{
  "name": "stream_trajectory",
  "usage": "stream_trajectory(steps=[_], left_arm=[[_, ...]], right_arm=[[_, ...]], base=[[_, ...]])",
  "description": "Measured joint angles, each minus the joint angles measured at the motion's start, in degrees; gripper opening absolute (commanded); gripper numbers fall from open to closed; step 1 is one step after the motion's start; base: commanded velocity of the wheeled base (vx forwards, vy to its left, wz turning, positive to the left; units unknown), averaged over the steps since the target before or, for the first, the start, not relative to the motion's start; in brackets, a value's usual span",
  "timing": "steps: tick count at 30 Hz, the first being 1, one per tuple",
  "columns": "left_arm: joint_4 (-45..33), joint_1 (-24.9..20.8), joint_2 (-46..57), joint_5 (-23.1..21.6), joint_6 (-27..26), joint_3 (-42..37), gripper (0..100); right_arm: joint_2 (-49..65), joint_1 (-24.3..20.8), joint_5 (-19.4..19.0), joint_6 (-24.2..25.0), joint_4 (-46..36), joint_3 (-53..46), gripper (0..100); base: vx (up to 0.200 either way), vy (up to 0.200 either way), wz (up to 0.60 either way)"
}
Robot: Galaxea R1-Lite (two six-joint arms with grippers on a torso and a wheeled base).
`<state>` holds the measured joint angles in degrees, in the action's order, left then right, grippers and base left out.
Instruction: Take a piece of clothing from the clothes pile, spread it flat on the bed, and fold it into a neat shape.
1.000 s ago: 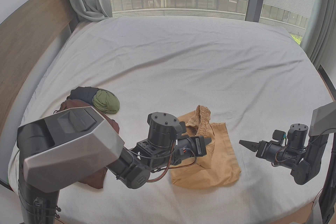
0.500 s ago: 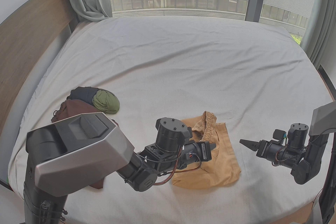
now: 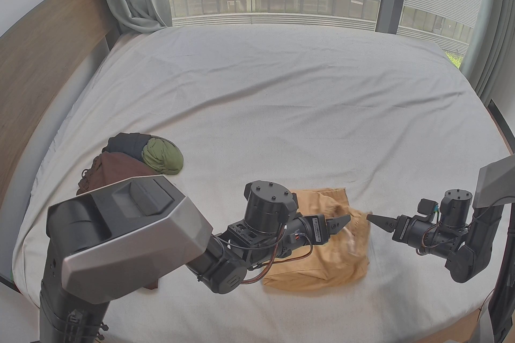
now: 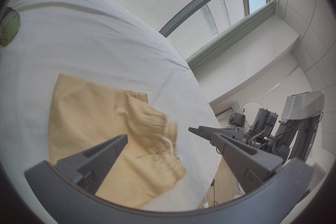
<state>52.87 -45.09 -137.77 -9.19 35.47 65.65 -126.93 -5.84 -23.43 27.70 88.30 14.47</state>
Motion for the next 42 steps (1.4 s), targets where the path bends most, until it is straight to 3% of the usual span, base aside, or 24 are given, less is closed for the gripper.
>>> stream_trajectory(steps=[13, 27, 37, 42], left_arm=[[1.8, 1.3, 0.7, 1.0, -0.5, -3.0, 100], [7.3, 7.7, 7.9, 0.9, -5.2, -17.1, 100], [16.6, 16.7, 12.9, -5.1, -8.2, -31.1, 100], [22.8, 21.8, 15.0, -10.4, -9.5, -38.1, 100]], right_arm=[[-0.7, -0.6, 0.1, -0.1, 0.0, -0.5, 100], [-1.6, -1.5, 0.1, -0.1, 0.0, -0.9, 100], [-2.5, -2.8, 0.3, -0.1, 0.1, -1.5, 100], [-3.0, -3.3, 0.3, -0.1, 0.1, -1.8, 100]], base=[[0.000, 0.000, 0.00], [0.000, 0.000, 0.00], [0.000, 0.000, 0.00], [0.000, 0.000, 0.00]])
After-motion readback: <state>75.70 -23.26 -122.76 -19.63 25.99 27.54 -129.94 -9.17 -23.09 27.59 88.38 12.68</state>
